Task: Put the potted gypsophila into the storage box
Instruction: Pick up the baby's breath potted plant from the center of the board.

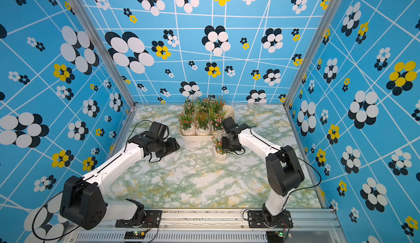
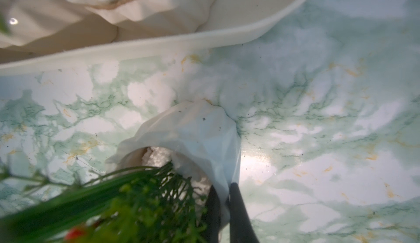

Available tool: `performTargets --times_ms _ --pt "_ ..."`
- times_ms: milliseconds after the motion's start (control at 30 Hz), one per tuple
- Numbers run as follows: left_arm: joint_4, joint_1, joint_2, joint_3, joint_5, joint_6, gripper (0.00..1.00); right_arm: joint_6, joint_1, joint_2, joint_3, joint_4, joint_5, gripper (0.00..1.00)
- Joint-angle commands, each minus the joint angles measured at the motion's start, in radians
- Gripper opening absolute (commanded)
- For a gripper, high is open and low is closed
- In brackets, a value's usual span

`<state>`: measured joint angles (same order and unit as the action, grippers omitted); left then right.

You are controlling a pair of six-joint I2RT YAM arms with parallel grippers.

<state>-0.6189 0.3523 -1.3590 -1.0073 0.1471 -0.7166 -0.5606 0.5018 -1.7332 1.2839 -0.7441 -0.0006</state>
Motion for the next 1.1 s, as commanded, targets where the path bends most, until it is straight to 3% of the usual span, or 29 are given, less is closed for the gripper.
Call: performTargets --times_ms 0,233,567,933,1067 --pt "0.014 -0.016 0.017 0.011 0.017 0.016 0.67 0.027 0.002 0.035 0.046 -0.082 0.029 0.00" --pt "0.014 -0.036 0.017 0.009 0.027 0.027 0.67 0.085 -0.050 0.075 0.129 -0.183 0.000 0.00" --pt "0.035 -0.041 -0.015 -0.004 0.048 0.027 0.67 0.174 -0.242 0.142 0.213 -0.290 -0.039 0.00" --pt "0.004 -0.045 -0.038 -0.040 0.040 0.039 0.66 0.154 -0.364 0.087 0.307 -0.213 -0.012 0.00" --pt "-0.007 -0.043 -0.036 -0.050 0.035 0.036 0.67 0.144 -0.375 0.020 0.419 -0.195 -0.016 0.00"
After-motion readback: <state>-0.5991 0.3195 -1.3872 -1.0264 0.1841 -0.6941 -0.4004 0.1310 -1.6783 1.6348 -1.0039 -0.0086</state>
